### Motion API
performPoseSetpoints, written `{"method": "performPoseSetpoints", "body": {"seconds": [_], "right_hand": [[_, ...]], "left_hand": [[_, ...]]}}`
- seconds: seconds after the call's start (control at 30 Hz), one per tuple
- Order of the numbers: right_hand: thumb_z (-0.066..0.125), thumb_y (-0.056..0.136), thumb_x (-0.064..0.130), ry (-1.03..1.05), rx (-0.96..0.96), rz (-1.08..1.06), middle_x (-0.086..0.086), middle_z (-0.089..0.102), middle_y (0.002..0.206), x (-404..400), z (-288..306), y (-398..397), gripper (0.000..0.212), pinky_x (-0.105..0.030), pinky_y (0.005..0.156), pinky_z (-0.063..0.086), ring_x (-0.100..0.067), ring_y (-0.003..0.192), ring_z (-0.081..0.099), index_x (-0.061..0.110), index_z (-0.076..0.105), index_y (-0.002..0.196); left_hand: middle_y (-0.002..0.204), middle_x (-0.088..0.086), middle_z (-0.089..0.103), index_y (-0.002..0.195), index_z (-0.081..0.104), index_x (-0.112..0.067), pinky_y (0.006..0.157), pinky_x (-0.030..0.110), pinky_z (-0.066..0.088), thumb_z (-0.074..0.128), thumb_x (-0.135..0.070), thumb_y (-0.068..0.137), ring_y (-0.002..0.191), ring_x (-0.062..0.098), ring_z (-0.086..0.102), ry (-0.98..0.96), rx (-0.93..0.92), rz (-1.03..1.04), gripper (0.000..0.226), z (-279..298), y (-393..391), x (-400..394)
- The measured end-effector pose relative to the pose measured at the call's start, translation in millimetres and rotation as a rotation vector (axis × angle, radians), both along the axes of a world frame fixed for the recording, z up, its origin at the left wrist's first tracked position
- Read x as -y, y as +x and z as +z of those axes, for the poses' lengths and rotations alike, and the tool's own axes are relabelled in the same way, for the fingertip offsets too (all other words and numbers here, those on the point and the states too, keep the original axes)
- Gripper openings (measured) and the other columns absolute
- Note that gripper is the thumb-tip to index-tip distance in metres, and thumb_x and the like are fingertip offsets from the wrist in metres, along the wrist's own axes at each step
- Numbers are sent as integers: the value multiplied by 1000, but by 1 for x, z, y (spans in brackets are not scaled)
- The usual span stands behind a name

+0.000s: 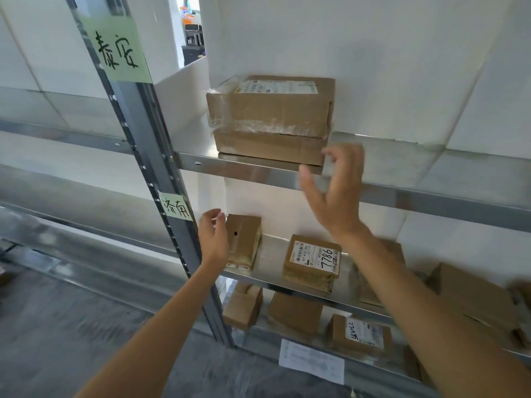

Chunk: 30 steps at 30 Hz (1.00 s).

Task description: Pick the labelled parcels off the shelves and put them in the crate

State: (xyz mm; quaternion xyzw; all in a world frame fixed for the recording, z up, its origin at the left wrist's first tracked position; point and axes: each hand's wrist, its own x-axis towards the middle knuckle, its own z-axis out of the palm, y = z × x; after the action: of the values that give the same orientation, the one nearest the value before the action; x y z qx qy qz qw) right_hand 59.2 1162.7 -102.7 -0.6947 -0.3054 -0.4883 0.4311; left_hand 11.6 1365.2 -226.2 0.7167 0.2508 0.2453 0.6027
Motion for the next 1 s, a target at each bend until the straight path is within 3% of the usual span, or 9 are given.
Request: {"method": "performPoseSetpoints", "body": {"seconds": [0.1,0.2,0.33,0.5,0.57,0.63,0.73,0.87,1.0], "right_hand": [[58,87,28,-166,-16,28,-6,47,97,-25,-54,-21,26,-30,79,43,-22,88,47,9,46,101],[56,89,27,-378,-239,34,-9,53,94,-56,-113,-25,22,-33,75,48,-20,87,49,8,51,99],[51,97,34,-564,-672,-32,-4,53,119,-92,-175,-10,32,-36,91,52,-16,108,53,11,57,118],[42,101,42,-601,-1070,-62,0,29,157,-126,-213,7,51,-41,117,30,-19,145,29,22,35,147],[41,100,47,-631,-1169,-55,1,19,162,-137,-222,12,59,-41,119,25,-20,148,21,23,26,152],[41,98,54,-651,-1267,-58,1,10,164,-145,-229,14,71,-41,120,23,-21,149,20,22,15,155],[42,94,61,-758,-1274,-151,-2,-1,164,-152,-240,13,85,-39,119,22,-24,147,24,17,4,156],[49,84,71,-820,-1213,-256,-7,5,164,-163,-247,15,105,-39,118,25,-25,146,26,13,-1,155],[57,75,75,-728,-1266,-385,-12,14,161,-177,-246,18,113,-40,114,32,-29,140,34,10,8,153]], "left_hand": [[142,2,44,141,42,-16,97,25,32,38,-35,103,128,19,43,-26,-141,-120,43,-15,12,-16],[149,5,40,145,38,-17,105,31,31,37,-40,102,135,23,39,-53,-258,-199,49,-31,28,-32],[151,4,38,148,34,-19,111,38,29,27,-49,101,137,27,37,-127,-419,-272,56,-50,51,-47],[149,11,42,147,33,-22,115,49,29,11,-80,83,134,31,41,-235,-608,-301,90,-140,100,-75],[137,12,54,140,45,-17,109,50,38,11,-74,88,123,32,52,-259,-609,-307,84,-147,102,-81],[125,14,61,133,52,-12,105,48,42,13,-55,100,114,32,57,-297,-605,-349,67,-105,84,-71],[131,13,57,137,48,-13,108,47,39,13,-52,102,120,32,54,-310,-603,-390,63,-94,80,-70],[136,12,53,140,43,-14,110,45,37,13,-52,102,125,31,50,-351,-604,-378,62,-101,82,-75],[114,12,65,135,49,-22,93,45,51,13,-57,100,104,32,62,-560,-633,-329,61,-107,82,-80]]}}
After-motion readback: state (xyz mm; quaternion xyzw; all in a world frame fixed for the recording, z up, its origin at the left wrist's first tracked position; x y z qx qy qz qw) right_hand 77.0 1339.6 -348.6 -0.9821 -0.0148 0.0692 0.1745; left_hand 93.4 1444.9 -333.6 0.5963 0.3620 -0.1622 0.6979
